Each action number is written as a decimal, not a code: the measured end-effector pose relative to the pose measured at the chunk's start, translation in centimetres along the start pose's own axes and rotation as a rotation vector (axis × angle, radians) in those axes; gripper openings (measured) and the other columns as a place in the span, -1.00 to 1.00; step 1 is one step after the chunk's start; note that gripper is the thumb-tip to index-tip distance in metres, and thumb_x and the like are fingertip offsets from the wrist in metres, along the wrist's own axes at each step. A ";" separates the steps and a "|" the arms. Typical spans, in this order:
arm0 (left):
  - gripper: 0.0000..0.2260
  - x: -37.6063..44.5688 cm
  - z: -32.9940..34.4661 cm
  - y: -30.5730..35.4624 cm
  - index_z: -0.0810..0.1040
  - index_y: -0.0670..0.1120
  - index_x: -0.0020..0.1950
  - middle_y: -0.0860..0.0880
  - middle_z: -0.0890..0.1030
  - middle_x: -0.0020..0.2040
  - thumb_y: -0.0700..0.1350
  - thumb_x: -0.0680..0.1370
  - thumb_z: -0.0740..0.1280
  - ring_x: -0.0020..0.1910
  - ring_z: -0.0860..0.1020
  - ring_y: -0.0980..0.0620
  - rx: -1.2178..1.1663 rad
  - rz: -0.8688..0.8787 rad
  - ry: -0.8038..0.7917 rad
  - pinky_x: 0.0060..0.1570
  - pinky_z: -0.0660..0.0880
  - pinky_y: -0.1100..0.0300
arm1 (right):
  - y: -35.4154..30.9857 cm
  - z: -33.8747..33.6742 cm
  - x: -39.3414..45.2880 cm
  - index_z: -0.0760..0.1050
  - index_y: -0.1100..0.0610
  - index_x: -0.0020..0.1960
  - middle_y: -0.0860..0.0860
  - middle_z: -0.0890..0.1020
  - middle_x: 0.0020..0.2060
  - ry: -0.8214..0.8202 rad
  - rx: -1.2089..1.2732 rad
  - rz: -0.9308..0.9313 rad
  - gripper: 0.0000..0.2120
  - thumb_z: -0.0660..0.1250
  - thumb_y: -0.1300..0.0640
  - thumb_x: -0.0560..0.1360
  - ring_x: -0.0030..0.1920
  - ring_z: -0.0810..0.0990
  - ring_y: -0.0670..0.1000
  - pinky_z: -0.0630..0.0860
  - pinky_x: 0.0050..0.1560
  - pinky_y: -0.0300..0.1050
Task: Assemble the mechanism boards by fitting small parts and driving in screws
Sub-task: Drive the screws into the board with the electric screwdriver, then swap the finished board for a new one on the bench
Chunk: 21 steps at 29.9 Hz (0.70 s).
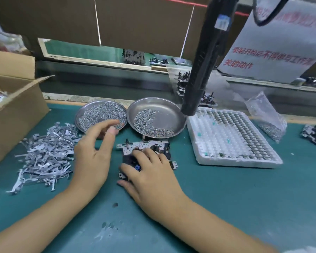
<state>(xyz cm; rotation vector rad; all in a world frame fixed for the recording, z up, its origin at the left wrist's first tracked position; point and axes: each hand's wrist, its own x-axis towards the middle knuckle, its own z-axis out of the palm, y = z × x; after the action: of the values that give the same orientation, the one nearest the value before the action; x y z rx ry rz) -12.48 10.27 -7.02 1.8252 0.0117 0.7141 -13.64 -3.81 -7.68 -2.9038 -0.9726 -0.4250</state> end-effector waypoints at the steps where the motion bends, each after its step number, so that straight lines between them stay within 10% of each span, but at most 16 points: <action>1: -0.85 0.0 0.0 -0.2 0.49 0.24 0.01 0.09 0.61 -0.06 0.00 0.54 0.21 -0.11 0.51 0.26 0.009 0.003 0.003 -0.19 0.35 0.53 | 0.0 -0.3 -0.2 0.52 0.00 0.13 0.05 0.52 0.16 -0.022 -0.018 -0.013 -0.67 0.09 -0.13 0.57 0.13 0.48 0.17 0.45 0.07 0.08; 8: -0.78 -0.2 -0.1 -0.1 0.49 0.24 -0.01 0.08 0.61 -0.08 -0.13 0.60 0.26 -0.10 0.53 0.31 0.057 0.056 -0.032 -0.18 0.36 0.54 | 2.1 -2.4 -8.2 0.63 -0.10 -0.12 0.02 0.66 -0.03 0.119 0.004 -0.034 -0.73 0.16 -0.13 0.46 -0.01 0.65 0.07 0.58 -0.10 -0.12; 11: -0.86 -0.4 0.0 0.0 0.54 0.12 0.03 0.01 0.62 -0.09 -0.14 0.59 0.28 -0.09 0.51 0.34 0.094 0.095 -0.043 -0.19 0.35 0.55 | 5.7 -3.1 -12.6 0.67 -0.05 -0.20 0.06 0.68 -0.12 0.257 -0.098 0.097 -0.45 -0.07 -0.12 0.62 -0.10 0.68 0.09 0.61 -0.20 -0.05; 16: -0.83 -0.7 0.5 0.8 0.54 0.04 0.06 0.10 0.57 -0.08 -0.08 0.52 0.23 -0.08 0.51 0.14 0.191 0.185 -0.079 0.11 0.43 -0.07 | 12.7 -4.6 -16.4 0.67 0.22 -0.22 0.31 0.64 -0.08 0.300 -0.284 0.472 -0.77 0.24 0.34 0.32 -0.11 0.62 0.40 0.54 -0.17 0.34; 21: -0.86 0.7 1.7 2.4 0.58 0.03 0.06 0.11 0.55 -0.06 -0.18 0.55 0.33 -0.07 0.49 0.15 0.256 0.248 -0.195 0.09 0.38 0.29 | 11.4 -4.7 -11.4 0.63 0.15 -0.04 -0.01 0.64 -0.06 0.343 0.203 0.336 -0.85 0.36 0.21 0.41 -0.09 0.62 0.02 0.46 -0.03 -0.20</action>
<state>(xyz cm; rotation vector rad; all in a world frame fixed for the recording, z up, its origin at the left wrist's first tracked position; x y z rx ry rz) -11.91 8.12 -4.96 2.1609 -0.2662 0.7292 -16.73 -20.21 -5.82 -2.6176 -0.4412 -0.7186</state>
